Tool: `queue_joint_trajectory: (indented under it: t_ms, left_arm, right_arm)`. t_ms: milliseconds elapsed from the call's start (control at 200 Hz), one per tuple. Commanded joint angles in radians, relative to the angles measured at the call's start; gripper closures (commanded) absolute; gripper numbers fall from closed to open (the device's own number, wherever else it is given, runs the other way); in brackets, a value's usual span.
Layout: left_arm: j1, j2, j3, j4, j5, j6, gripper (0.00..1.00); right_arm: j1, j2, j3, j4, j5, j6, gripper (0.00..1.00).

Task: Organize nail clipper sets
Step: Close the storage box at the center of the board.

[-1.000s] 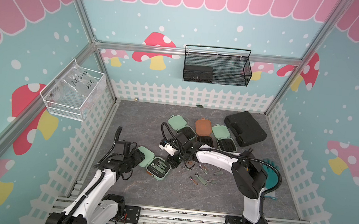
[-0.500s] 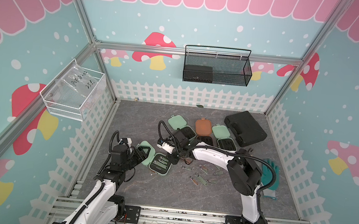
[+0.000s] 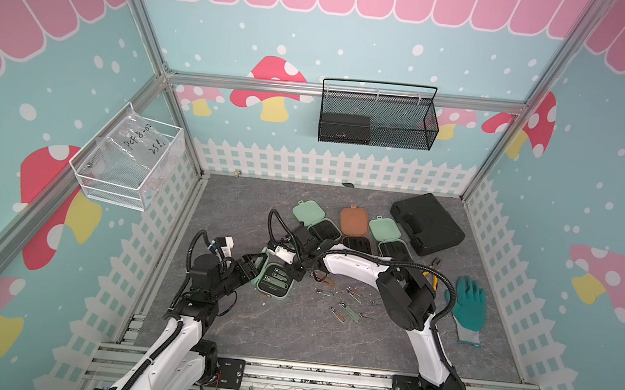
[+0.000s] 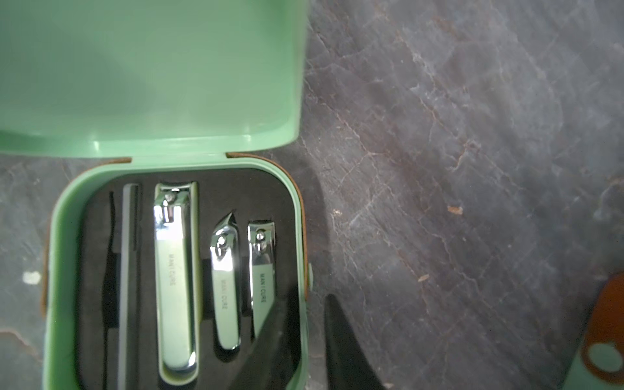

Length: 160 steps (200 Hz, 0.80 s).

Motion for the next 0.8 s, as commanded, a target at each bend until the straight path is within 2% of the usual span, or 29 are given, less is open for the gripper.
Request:
queue_joint_trajectory:
  t_ms: [0, 95, 265, 310, 350, 470, 575, 676, 796]
  left_arm:
    - [-0.006, 0.006, -0.006, 0.053, 0.046, -0.004, 0.32]
    - [-0.020, 0.007, 0.006, 0.046, 0.057, 0.000, 0.31]
    - [-0.083, 0.043, 0.028, 0.044, 0.068, 0.012, 0.29]
    - [-0.115, 0.057, 0.025, 0.057, 0.055, 0.011, 0.30]
    - [-0.146, 0.070, 0.020, 0.077, 0.033, 0.009, 0.30]
    - [-0.228, 0.132, -0.015, 0.146, -0.047, -0.013, 0.30]
    - [-0.254, 0.205, -0.043, 0.192, -0.100, -0.028, 0.31]
    - [-0.256, 0.251, -0.034, 0.138, -0.167, -0.023, 0.34]
    - [-0.256, 0.265, -0.004, 0.051, -0.237, 0.001, 0.35]
  right_arm:
    - [-0.003, -0.040, -0.012, 0.001, 0.014, 0.057, 0.60]
    - [-0.003, -0.120, -0.069, 0.007, 0.033, 0.144, 0.50]
    - [-0.003, -0.331, -0.245, 0.046, 0.047, 0.337, 0.39]
    - [-0.003, -0.388, -0.305, 0.070, 0.029, 0.392, 0.25]
    - [-0.003, -0.439, -0.357, 0.099, 0.011, 0.451, 0.21]
    - [-0.007, -0.559, -0.497, 0.201, -0.058, 0.628, 0.20]
    - [-0.017, -0.602, -0.591, 0.325, -0.152, 0.783, 0.20]
    - [-0.017, -0.582, -0.631, 0.427, -0.218, 0.885, 0.28]
    - [-0.017, -0.510, -0.609, 0.436, -0.230, 0.935, 0.37]
